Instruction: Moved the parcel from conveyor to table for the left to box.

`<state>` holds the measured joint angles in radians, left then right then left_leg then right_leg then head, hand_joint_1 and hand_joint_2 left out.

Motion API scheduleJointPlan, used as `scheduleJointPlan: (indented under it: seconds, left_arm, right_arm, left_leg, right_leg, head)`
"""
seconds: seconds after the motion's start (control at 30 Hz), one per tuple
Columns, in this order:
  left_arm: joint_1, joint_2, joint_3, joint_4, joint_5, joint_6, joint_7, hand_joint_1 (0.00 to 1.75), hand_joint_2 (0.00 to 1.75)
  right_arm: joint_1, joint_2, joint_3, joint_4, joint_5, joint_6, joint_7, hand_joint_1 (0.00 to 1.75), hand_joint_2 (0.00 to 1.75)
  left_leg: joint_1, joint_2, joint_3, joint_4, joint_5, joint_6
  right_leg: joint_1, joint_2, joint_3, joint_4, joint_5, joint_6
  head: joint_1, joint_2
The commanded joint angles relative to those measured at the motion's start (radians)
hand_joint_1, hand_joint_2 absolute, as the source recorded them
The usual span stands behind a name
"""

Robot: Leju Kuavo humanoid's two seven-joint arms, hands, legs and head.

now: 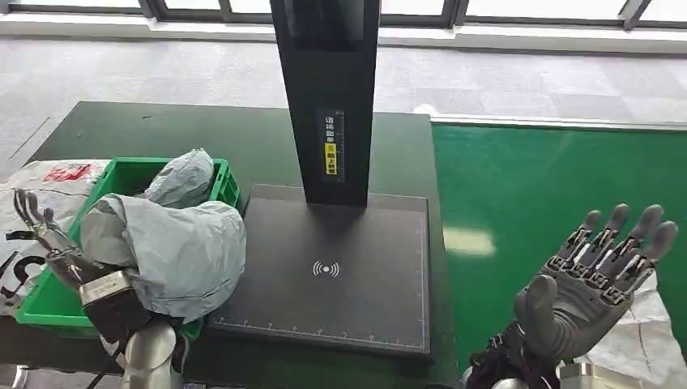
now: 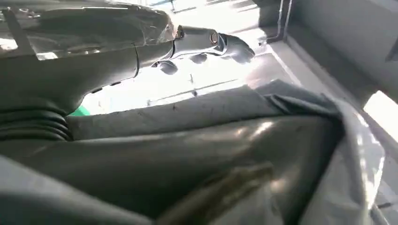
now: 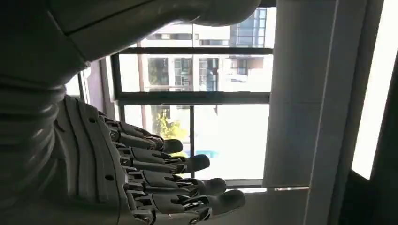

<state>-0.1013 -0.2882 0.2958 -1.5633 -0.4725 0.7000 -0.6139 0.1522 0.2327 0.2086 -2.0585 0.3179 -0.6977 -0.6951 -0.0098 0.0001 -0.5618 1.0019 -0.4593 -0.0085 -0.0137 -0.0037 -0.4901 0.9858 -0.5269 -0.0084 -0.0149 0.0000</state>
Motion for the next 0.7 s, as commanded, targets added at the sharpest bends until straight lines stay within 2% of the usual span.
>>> scheduleJointPlan:
  seconds: [0.03,0.13,0.2,0.27,0.3,0.37,0.4,0.43,0.47,0.53,0.7]
  left_arm:
    - [-0.925,0.432,0.739,0.864,-0.611,-0.002,0.238,0.00,0.00]
    - [-1.088,0.457,0.729,0.886,-0.767,-0.002,0.354,0.00,0.00]
    - [-1.136,0.455,0.712,0.892,-0.795,-0.002,0.387,0.00,0.00]
    - [-1.136,0.455,0.712,0.892,-0.795,-0.002,0.387,0.00,0.00]
    - [-1.150,0.432,0.711,0.866,-0.740,-0.002,0.315,0.00,0.00]
    - [-1.192,0.439,0.682,0.882,-0.772,-0.002,0.362,0.00,0.00]
    - [-1.253,0.431,0.648,0.887,-0.715,-0.016,0.261,0.00,0.00]
    - [-1.339,0.434,0.595,0.898,-0.780,-0.033,0.352,0.00,0.00]
    - [-1.392,0.427,0.553,0.896,-0.827,-0.043,0.429,0.00,0.00]
    - [-1.392,0.427,0.553,0.896,-0.827,-0.043,0.429,0.00,0.00]
    - [-1.392,0.427,0.553,0.896,-0.827,-0.043,0.429,0.00,0.00]
  right_arm:
    - [-0.082,-0.039,0.059,0.125,-0.026,0.000,-0.003,0.00,1.75]
    - [-0.060,-0.037,0.048,0.100,-0.020,0.000,-0.003,0.00,1.75]
    - [-0.046,-0.040,0.046,0.086,-0.019,0.000,-0.003,0.00,1.75]
    - [-0.046,-0.040,0.046,0.086,-0.019,0.000,-0.003,0.00,1.75]
    - [-0.038,-0.038,0.041,0.081,-0.012,0.000,-0.003,0.00,1.75]
    - [-0.030,-0.044,0.041,0.073,-0.016,0.000,-0.003,0.00,1.75]
    - [-0.027,-0.032,0.025,0.061,-0.010,0.000,-0.003,0.00,1.75]
    - [-0.023,-0.035,0.025,0.056,-0.012,0.000,-0.003,0.00,1.75]
    - [-0.020,-0.037,0.025,0.053,-0.013,0.000,-0.003,0.00,1.75]
    - [-0.020,-0.037,0.025,0.053,-0.013,0.000,-0.003,0.00,1.75]
    - [-0.020,-0.037,0.025,0.053,-0.013,0.000,-0.003,0.00,1.75]
  left_leg:
    - [0.004,-0.004,-0.006,-0.001,0.009,-0.004]
    - [0.008,0.000,-0.014,0.001,0.014,-0.011]
    - [0.012,0.005,-0.020,0.003,0.016,-0.015]
    - [0.014,0.003,-0.023,0.002,0.020,-0.016]
    - [0.015,0.002,-0.024,0.001,0.021,-0.016]
    - [0.015,-0.001,-0.023,0.001,0.020,-0.016]
    - [0.015,-0.001,-0.024,0.001,0.020,-0.016]
    - [0.017,0.001,-0.025,0.003,0.019,-0.017]
    - [0.019,-0.002,-0.030,0.006,0.020,-0.017]
    - [0.019,-0.004,-0.034,0.009,0.020,-0.017]
    - [0.017,0.000,-0.030,0.004,0.020,-0.015]
  right_leg:
    - [0.004,-0.005,-0.005,0.001,0.005,-0.003]
    - [0.008,0.000,-0.015,0.004,0.013,-0.011]
    - [0.012,0.005,-0.024,0.007,0.017,-0.015]
    - [0.014,0.003,-0.026,0.006,0.018,-0.014]
    - [0.015,0.002,-0.026,0.005,0.019,-0.014]
    - [0.014,0.000,-0.024,0.005,0.018,-0.014]
    - [0.015,0.000,-0.025,0.005,0.018,-0.014]
    - [0.016,0.002,-0.026,0.005,0.019,-0.015]
    - [0.019,-0.002,-0.028,0.007,0.018,-0.015]
    - [0.019,-0.003,-0.033,0.008,0.018,-0.015]
    - [0.016,0.001,-0.029,0.005,0.019,-0.013]
  head:
    - [0.001,0.000]
    - [0.000,0.000]
    - [0.000,0.000]
    - [0.000,0.000]
    - [0.000,0.000]
    - [0.000,0.000]
    - [0.000,0.000]
    - [0.000,0.000]
    - [0.000,0.000]
    - [0.000,0.000]
    - [0.000,0.000]
